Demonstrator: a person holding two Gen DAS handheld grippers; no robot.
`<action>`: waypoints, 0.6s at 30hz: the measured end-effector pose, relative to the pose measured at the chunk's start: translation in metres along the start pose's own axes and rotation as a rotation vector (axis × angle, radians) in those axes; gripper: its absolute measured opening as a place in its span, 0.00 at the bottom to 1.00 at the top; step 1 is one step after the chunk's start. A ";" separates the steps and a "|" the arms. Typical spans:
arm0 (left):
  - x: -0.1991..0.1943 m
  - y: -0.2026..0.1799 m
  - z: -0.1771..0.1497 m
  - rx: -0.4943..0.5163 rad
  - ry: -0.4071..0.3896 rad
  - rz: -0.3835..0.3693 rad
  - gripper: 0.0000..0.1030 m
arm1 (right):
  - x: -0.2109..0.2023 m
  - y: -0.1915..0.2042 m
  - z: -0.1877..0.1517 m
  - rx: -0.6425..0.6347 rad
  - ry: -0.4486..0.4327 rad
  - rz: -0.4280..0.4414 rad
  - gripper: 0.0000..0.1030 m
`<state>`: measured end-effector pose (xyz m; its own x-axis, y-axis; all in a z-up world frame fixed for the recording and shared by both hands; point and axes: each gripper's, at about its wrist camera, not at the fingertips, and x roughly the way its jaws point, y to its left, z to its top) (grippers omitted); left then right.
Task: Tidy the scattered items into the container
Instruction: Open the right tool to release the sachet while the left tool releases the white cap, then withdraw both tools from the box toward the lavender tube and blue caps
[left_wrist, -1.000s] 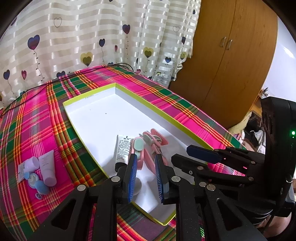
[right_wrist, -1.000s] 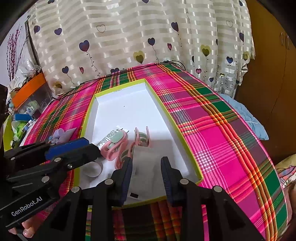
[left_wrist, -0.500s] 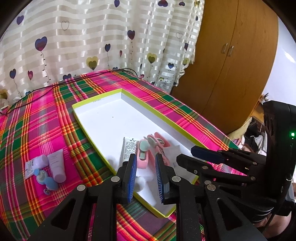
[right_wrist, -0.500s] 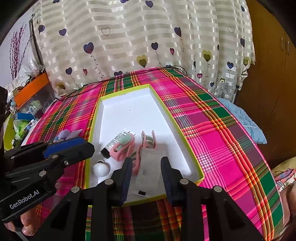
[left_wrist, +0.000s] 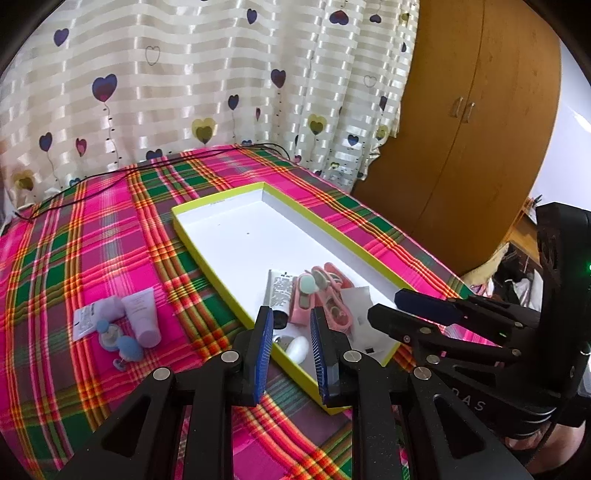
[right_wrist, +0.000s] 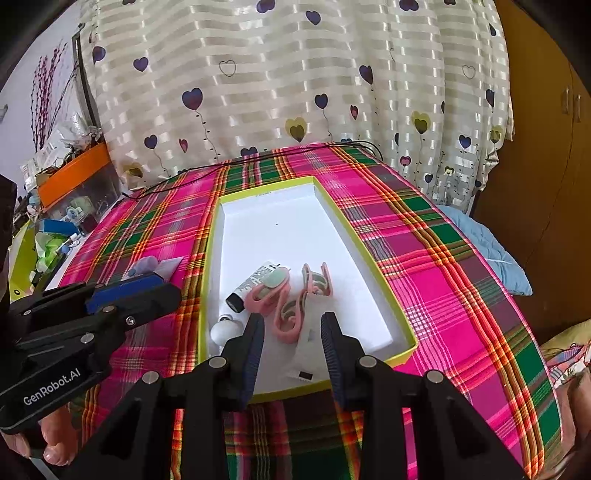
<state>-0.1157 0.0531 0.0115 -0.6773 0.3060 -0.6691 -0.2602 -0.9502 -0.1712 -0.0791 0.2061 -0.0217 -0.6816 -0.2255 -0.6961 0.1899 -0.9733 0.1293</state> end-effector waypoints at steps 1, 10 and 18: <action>-0.002 0.000 -0.001 -0.001 -0.001 0.005 0.21 | -0.001 0.001 0.000 -0.002 -0.002 0.001 0.31; -0.019 0.004 -0.008 -0.006 -0.017 0.039 0.21 | -0.010 0.014 -0.003 -0.025 -0.010 0.013 0.31; -0.031 0.011 -0.013 -0.016 -0.029 0.067 0.21 | -0.014 0.026 -0.003 -0.047 -0.012 0.021 0.31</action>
<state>-0.0884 0.0323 0.0207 -0.7126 0.2433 -0.6580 -0.2028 -0.9693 -0.1389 -0.0629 0.1840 -0.0110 -0.6854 -0.2464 -0.6852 0.2371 -0.9652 0.1099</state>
